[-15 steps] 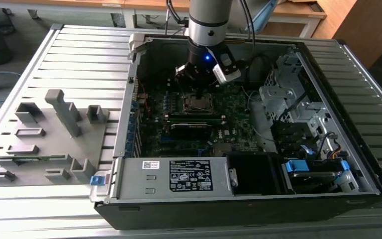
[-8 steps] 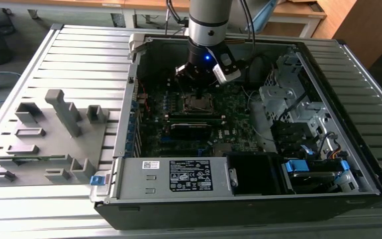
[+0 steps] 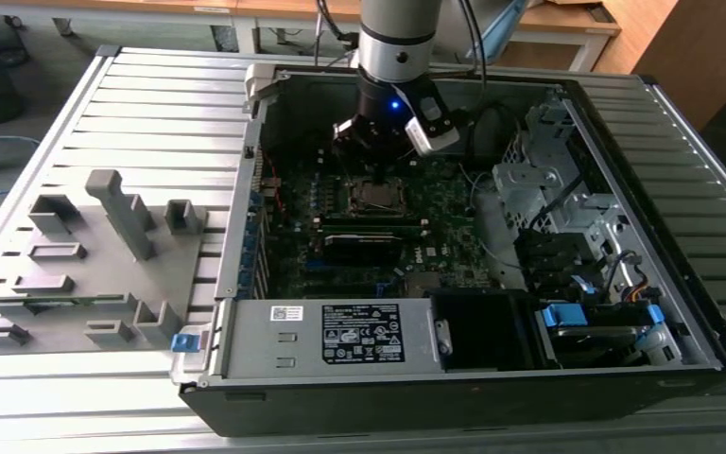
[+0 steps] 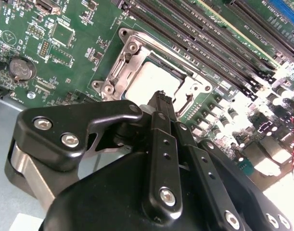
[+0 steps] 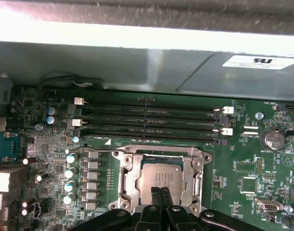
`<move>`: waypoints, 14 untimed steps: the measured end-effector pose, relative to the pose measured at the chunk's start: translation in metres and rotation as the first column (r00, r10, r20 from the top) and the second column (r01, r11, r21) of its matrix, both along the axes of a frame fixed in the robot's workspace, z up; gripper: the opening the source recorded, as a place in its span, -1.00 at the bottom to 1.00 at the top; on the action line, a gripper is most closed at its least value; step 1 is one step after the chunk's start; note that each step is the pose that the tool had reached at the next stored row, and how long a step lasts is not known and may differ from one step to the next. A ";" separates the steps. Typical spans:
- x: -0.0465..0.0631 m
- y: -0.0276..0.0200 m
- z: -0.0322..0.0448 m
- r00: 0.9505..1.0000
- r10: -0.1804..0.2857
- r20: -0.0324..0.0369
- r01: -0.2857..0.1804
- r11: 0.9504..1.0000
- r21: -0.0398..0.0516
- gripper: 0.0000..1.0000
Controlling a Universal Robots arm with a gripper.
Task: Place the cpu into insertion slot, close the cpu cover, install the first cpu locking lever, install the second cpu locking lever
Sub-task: 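Install the first cpu locking lever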
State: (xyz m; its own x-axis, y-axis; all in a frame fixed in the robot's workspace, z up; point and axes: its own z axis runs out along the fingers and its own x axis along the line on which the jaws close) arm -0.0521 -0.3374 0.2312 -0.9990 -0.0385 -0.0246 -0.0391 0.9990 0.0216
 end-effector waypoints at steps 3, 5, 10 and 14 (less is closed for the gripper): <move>0.000 0.0000 0.0014 1.000 0.000 0.000 0.000 1.000 0.000 -0.79; 0.000 0.0000 0.0014 1.000 0.000 0.000 0.000 1.000 0.000 -0.79; 0.000 0.0000 0.0017 1.000 0.000 0.000 0.000 1.000 0.000 -0.79; -0.001 0.0000 0.0016 1.000 0.000 0.000 0.000 1.000 0.000 -0.79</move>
State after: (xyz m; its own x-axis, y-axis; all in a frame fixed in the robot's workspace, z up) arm -0.0534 -0.3374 0.2327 -0.9989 -0.0387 -0.0246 -0.0393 0.9990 0.0217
